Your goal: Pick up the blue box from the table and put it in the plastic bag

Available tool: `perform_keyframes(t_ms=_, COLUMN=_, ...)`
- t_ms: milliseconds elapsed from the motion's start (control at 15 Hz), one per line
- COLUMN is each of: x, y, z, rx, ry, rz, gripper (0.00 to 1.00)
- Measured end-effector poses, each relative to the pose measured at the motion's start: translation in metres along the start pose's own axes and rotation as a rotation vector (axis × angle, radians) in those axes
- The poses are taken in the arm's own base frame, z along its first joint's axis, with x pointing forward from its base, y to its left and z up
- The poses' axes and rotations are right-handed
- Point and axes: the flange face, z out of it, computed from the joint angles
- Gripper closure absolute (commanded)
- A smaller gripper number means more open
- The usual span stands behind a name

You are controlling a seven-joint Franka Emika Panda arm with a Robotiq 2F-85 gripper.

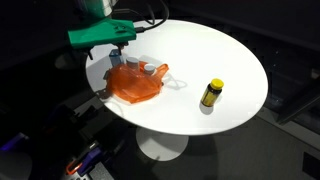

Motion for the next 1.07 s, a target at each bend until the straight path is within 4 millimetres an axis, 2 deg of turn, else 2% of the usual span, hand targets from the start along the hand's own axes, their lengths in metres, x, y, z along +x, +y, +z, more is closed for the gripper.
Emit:
perform_keyframes(t_ms=333, x=0.034, y=0.013, z=0.000, rx=0.006, ry=-0.061, rz=-0.086, gripper=0.00)
perform_keyframes(t_ms=600, x=0.059, y=0.024, z=0.009, rx=0.006, ry=-0.133, rz=-0.107, gripper=0.00)
perform_keyframes(t_ms=1067, x=0.082, y=0.037, z=0.035, rx=0.066, ry=-0.225, rz=-0.093, gripper=0.00)
